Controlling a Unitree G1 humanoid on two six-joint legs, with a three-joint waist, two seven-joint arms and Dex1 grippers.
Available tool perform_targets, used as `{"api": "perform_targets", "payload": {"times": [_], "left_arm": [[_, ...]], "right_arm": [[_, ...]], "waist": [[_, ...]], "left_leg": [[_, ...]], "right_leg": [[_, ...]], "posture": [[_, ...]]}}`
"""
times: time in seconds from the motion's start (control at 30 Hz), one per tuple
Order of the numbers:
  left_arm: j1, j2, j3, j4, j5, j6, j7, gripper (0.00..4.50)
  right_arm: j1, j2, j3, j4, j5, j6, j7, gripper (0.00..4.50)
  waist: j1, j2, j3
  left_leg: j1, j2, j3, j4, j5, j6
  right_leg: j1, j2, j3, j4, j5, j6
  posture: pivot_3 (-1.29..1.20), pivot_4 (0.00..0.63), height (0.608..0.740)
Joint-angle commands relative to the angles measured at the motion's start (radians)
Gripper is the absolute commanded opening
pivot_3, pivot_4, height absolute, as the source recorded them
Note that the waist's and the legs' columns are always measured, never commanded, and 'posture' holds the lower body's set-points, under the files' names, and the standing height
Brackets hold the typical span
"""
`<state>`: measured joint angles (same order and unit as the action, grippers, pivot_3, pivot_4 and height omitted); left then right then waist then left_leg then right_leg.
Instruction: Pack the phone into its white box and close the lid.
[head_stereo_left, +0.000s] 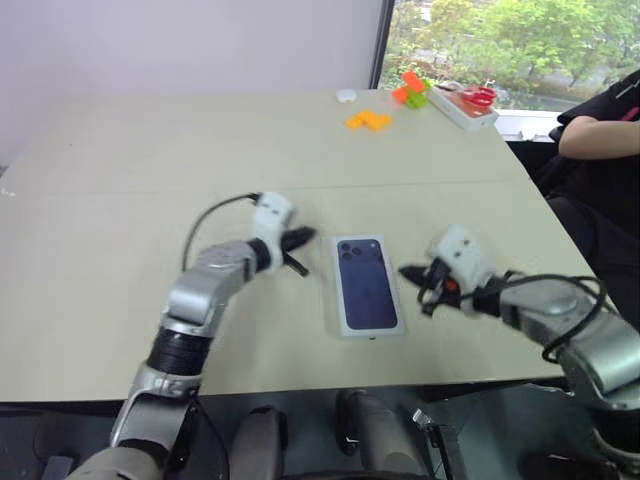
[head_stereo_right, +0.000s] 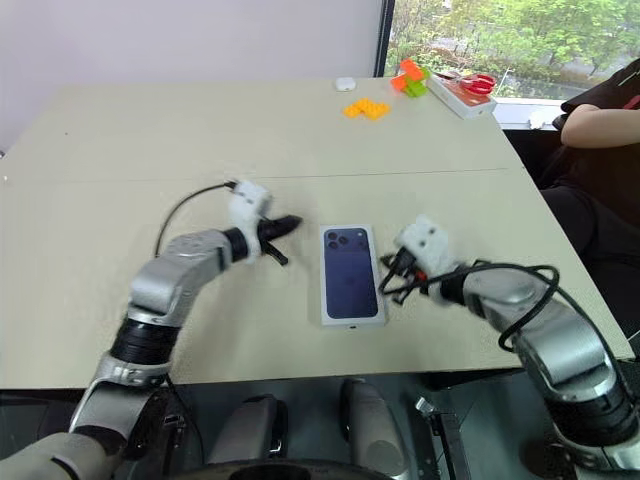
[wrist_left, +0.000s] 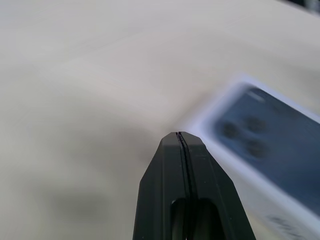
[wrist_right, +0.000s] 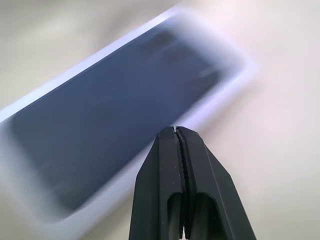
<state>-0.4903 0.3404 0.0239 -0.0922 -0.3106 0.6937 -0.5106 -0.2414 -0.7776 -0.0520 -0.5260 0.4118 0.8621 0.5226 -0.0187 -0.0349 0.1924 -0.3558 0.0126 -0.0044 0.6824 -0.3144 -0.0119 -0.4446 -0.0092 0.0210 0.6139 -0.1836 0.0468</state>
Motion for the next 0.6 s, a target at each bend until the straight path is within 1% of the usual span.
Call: {"api": "perform_targets", "payload": {"times": [0.03, 0.17, 0.33, 0.43, 0.6], "left_arm": [[0.062, 0.08, 0.158, -0.048, -0.047, -0.035, -0.013, 0.0], [0.179, 0.19, 0.29, -0.05, -0.068, -0.065, -0.049, 0.0], [0.342, 0.262, 0.393, -0.121, -0.093, -0.082, -0.072, 0.0], [0.435, 0.278, 0.433, -0.18, -0.096, -0.082, -0.07, 0.0], [0.506, 0.28, 0.463, -0.23, -0.106, -0.068, -0.044, 0.0]], "right_arm": [[-0.016, 0.019, -0.078, 0.077, -0.036, -0.077, -0.027, 0.05], [-0.019, 0.037, -0.116, 0.199, -0.051, -0.172, -0.002, 0.05], [-0.05, 0.062, -0.119, 0.309, -0.024, -0.216, 0.057, 0.05], [-0.072, 0.069, -0.097, 0.361, -0.022, -0.235, 0.105, 0.05], [-0.09, 0.08, -0.062, 0.394, -0.042, -0.26, 0.141, 0.05]], "waist": [[0.003, 0.0, 0.0], [0.006, 0.001, 0.0], [0.005, 0.001, 0.0], [0.004, 0.001, 0.0], [0.004, 0.001, 0.0]], "left_leg": [[0.0, 0.0, 0.0, 0.0, 0.0, 0.001], [0.0, 0.0, 0.001, 0.0, -0.001, 0.001], [0.0, 0.0, 0.001, 0.0, -0.001, 0.001], [0.0, 0.001, 0.001, 0.0, -0.001, 0.001], [0.0, 0.002, 0.001, 0.0, -0.001, 0.001]], "right_leg": [[0.0, 0.0, 0.0, 0.0, 0.0, 0.0], [0.0, -0.002, 0.0, 0.0, 0.001, -0.002], [0.0, -0.004, 0.0, -0.001, -0.001, -0.005], [0.0, -0.003, 0.0, -0.001, -0.002, -0.004], [0.0, -0.003, 0.0, -0.001, -0.003, -0.003]], "posture": [[0.0, 0.15, 0.732], [0.0, 0.15, 0.732], [0.0, 0.15, 0.732], [0.0, 0.15, 0.732], [0.0, 0.15, 0.732]]}}
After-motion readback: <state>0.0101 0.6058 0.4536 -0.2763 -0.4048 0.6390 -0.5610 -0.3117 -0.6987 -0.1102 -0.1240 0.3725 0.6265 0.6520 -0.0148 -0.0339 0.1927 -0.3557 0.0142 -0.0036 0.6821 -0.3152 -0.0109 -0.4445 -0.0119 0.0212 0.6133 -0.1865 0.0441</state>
